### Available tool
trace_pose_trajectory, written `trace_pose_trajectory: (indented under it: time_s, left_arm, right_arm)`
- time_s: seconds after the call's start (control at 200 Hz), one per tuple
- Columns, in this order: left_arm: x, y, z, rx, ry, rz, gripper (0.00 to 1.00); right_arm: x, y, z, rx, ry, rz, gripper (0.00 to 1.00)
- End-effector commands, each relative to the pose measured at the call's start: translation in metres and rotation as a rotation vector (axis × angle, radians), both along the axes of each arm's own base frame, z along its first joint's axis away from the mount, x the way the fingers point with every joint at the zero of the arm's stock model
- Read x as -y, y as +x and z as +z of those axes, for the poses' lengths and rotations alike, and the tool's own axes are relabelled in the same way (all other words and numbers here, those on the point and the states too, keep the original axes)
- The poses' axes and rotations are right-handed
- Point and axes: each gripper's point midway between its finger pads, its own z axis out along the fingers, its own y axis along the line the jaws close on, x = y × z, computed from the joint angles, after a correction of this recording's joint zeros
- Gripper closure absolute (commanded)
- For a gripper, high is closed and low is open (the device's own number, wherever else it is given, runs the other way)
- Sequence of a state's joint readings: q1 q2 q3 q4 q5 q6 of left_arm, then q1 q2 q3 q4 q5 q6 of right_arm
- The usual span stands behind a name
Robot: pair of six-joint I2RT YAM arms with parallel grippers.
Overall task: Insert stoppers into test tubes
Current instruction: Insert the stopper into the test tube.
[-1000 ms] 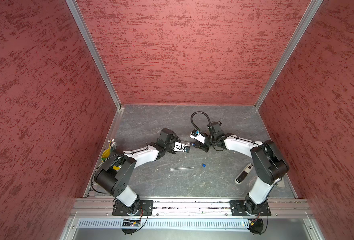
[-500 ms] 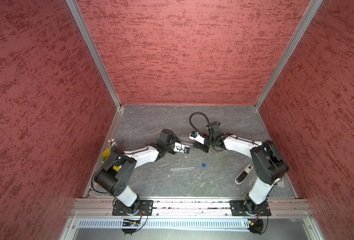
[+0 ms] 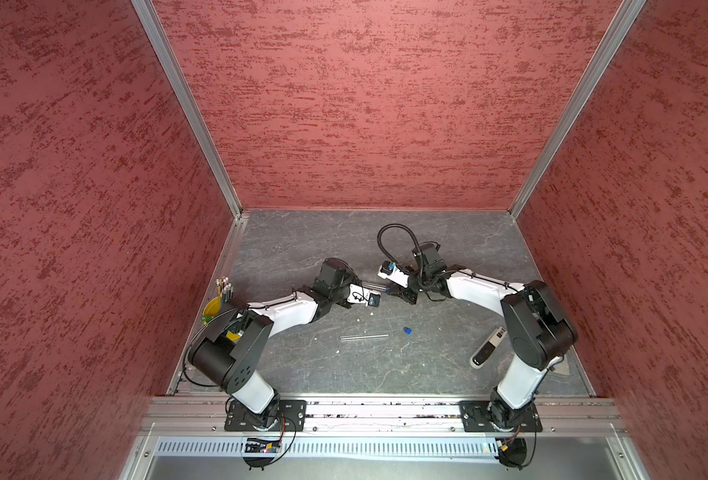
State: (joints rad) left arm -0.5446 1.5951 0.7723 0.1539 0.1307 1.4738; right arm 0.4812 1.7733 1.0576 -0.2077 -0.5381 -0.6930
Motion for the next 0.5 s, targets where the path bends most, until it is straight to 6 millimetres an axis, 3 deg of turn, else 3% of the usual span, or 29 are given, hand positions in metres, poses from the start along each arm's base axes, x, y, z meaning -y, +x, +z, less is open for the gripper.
trace_pose_trajectory:
  time_s: [0.0, 0.291, 0.496]
  left_arm:
    - [0.003, -0.001, 0.002, 0.004, -0.02, -0.007, 0.83]
    - [0.001, -0.001, -0.001, -0.005, -0.015, 0.0, 0.83]
    - [-0.001, -0.002, -0.008, -0.031, -0.007, 0.007, 0.83]
  right_arm:
    - [-0.004, 0.005, 0.007, 0.029, -0.002, 0.007, 0.71]
    - [-0.002, 0.008, 0.006, 0.04, -0.015, -0.012, 0.53]
    - [0.004, 0.012, 0.002, 0.051, -0.05, -0.029, 0.48]
